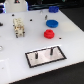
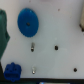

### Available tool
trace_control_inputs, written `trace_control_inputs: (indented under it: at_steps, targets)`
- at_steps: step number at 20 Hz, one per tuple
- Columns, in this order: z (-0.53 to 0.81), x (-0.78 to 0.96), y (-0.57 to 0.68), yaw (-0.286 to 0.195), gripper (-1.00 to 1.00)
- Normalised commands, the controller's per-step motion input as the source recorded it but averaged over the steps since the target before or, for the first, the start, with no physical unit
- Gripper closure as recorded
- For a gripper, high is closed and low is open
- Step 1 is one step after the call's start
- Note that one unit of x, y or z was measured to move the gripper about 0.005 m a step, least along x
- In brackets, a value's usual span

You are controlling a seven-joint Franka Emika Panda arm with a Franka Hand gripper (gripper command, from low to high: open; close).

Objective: Insert the blue gear onto the right peg, followed by the red gear

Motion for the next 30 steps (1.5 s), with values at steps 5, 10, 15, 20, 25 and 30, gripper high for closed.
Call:
trace_control_inputs:
  at_steps: [5,10,15,20,25,30]
  targets:
    - [-0.42,-0.34,0.56,0.000,-1.00]
    - [-0.48,-0.31,0.49,0.000,-1.00]
    - [-0.59,-0.25,0.16,0.000,-1.00]
    - [-0.54,-0.34,0.01,0.000,-1.00]
    - [-0.51,-0.38,0.00,0.000,-1.00]
    - [-0.50,-0.33,-0.10,0.000,-1.00]
